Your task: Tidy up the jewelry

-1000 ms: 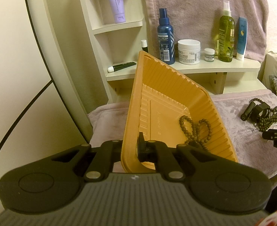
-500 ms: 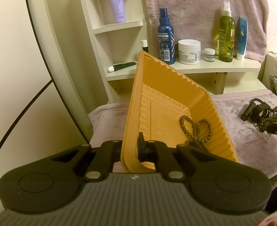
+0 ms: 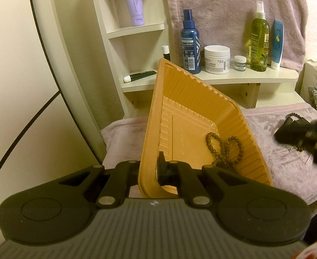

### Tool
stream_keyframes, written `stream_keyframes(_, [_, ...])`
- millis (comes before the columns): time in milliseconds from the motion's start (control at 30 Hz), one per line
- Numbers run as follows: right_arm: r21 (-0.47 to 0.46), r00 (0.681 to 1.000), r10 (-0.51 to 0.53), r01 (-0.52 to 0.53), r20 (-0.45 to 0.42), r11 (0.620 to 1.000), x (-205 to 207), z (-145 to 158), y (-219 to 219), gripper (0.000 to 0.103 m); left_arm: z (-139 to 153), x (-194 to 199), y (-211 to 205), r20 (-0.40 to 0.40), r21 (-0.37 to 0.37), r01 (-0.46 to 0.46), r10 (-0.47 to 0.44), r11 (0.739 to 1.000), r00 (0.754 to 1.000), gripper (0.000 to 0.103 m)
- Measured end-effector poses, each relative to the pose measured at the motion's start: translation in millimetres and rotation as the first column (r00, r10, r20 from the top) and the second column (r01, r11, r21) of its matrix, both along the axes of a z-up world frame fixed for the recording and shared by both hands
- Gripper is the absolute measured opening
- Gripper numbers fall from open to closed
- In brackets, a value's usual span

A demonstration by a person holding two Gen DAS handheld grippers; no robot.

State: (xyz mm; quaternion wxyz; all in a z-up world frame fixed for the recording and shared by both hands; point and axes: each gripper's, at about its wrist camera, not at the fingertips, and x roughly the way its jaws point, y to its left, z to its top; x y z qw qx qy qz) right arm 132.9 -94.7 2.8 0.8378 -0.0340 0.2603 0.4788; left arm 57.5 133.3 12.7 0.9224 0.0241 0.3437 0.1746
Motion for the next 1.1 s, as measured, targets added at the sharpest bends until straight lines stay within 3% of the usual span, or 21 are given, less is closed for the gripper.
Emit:
stream_keyframes(167, [-0.020, 0.991, 0.133, -0.134, -0.029, 0.991, -13, -8, 19, 0.009, -1, 0, 1, 0.001, -0.001, 0.000, 0.000, 1.000, 1.000, 0.005])
stream_keyframes(567, [-0.045, 0.977, 0.193, -0.198, -0.092, 0.979, -13, -25, 23, 0.010, -1, 0, 1, 0.000, -0.002, -0.001, 0.001, 1.000, 1.000, 0.005])
stream_keyframes(633, [-0.028, 0.983, 0.164, -0.166, -0.081, 0.986, -10, -22, 16, 0.014, -1, 0, 1, 0.000, -0.002, -0.001, 0.001, 1.000, 1.000, 0.005])
stream_keyframes(700, [-0.019, 0.991, 0.116, -0.117, -0.072, 0.993, -6, -19, 7, 0.025, -1, 0, 1, 0.000, -0.001, 0.000, 0.000, 1.000, 1.000, 0.005])
stream_keyframes(867, [0.012, 0.996, -0.075, 0.076, -0.043, 0.997, 13, -12, -36, 0.028, -1, 0, 1, 0.001, -0.004, -0.001, 0.001, 1.000, 1.000, 0.005])
stream_keyframes(1000, [-0.064, 0.958, -0.288, 0.287, 0.006, 0.956, 28, -22, -79, 0.030, -1, 0, 1, 0.002, -0.003, -0.001, 0.001, 1.000, 1.000, 0.005])
stream_keyframes(1100, [-0.129, 0.912, -0.410, 0.406, -0.013, 0.905, 41, -38, -109, 0.030, -1, 0, 1, 0.001, -0.003, -0.001, 0.001, 1.000, 1.000, 0.005])
